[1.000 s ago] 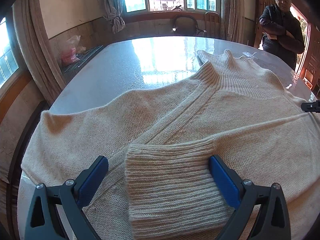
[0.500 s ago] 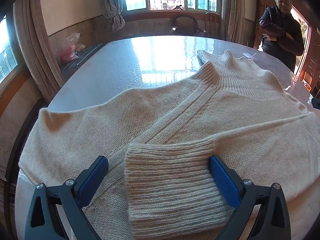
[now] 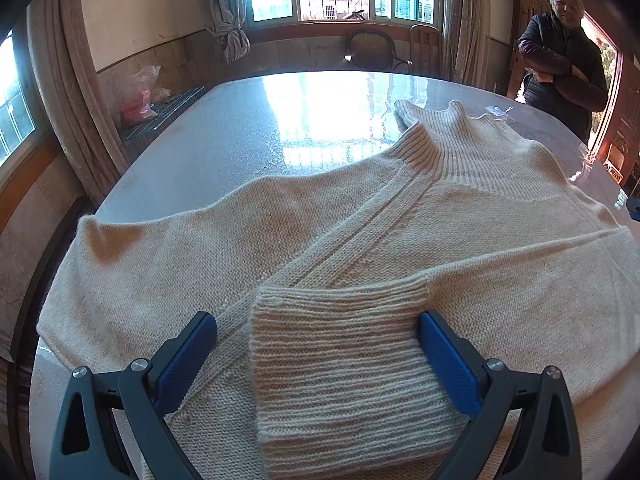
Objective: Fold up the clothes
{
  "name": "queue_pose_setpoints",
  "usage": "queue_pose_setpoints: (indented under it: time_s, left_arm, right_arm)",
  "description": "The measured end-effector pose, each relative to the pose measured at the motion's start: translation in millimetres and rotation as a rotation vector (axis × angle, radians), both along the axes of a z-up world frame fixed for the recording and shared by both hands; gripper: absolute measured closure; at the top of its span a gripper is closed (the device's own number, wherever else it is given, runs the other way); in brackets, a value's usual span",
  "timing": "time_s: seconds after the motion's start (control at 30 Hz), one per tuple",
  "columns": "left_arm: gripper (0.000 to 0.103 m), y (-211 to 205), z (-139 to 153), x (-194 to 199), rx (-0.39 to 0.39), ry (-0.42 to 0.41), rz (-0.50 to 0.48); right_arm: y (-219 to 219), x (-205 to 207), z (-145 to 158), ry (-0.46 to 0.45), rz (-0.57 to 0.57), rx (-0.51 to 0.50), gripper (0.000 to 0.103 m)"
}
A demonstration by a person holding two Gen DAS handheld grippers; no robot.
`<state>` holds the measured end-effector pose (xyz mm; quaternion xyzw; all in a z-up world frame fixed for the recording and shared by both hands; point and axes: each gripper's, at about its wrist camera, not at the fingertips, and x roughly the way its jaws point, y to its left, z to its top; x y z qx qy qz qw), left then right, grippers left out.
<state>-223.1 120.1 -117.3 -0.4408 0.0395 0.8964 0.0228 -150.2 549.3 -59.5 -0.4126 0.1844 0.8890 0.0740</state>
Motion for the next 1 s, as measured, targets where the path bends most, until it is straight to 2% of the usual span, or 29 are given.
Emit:
queue_pose_setpoints:
  time_s: [0.03,0.07,0.1,0.17,0.27,0.3,0.4,0.47,0.57,0.63,0.73,0.83,0.9,1.0]
  left_arm:
    - [0.000,-1,0,0,0.003,-0.001,0.000]
    - [0.000,-1,0,0,0.007,-0.003,0.000]
    - [0.000,-2,0,0,0.009,-0.004,0.001]
    - [0.000,0,-1,-1,0.010,-0.004,0.002]
    - [0.000,1,-1,-1,0.008,-0.003,0.003]
    - [0.000,1,-1,-1,0.009,-0.004,0.004]
    - [0.000,1,-1,-1,0.013,-0.006,0.004]
    - [0.000,1,-1,-1,0.014,-0.006,0.005]
    - [0.000,1,-1,-1,0.020,-0.008,0.006]
    - [0.000,-3,-1,-1,0.038,-0.014,0.005]
    - [0.000,-8,1,1,0.063,-0.021,-0.008]
    - [0.004,-16,8,8,0.089,-0.016,-0.011]
    - [0.004,-30,18,16,0.114,0.002,-0.004]
    - [0.004,-65,33,27,0.169,0.026,0.031]
  right_arm:
    - [-15,6,6,0.014,0.044,0.003,0.071]
    - [-35,7,5,0.001,0.102,0.014,0.061]
    - [-54,9,-1,-0.019,0.155,0.025,0.057]
    - [-88,12,-14,-0.061,0.240,0.049,0.057]
    - [-115,13,-40,-0.122,0.268,0.103,0.057]
    - [-117,18,-40,-0.092,0.273,0.147,0.057]
    - [-125,22,-43,-0.098,0.312,0.269,0.057]
    - [-124,19,-41,-0.120,0.296,0.248,0.057]
    - [-115,22,-29,-0.132,0.183,0.206,0.055]
    - [-123,27,-20,-0.083,0.218,0.149,0.055]
    - [-153,33,-20,-0.072,0.309,0.176,0.054]
    - [-176,35,-40,-0.113,0.334,0.197,0.041]
    - [-179,37,-42,-0.105,0.331,0.213,0.022]
    - [-183,39,-44,-0.092,0.326,0.237,0.014]
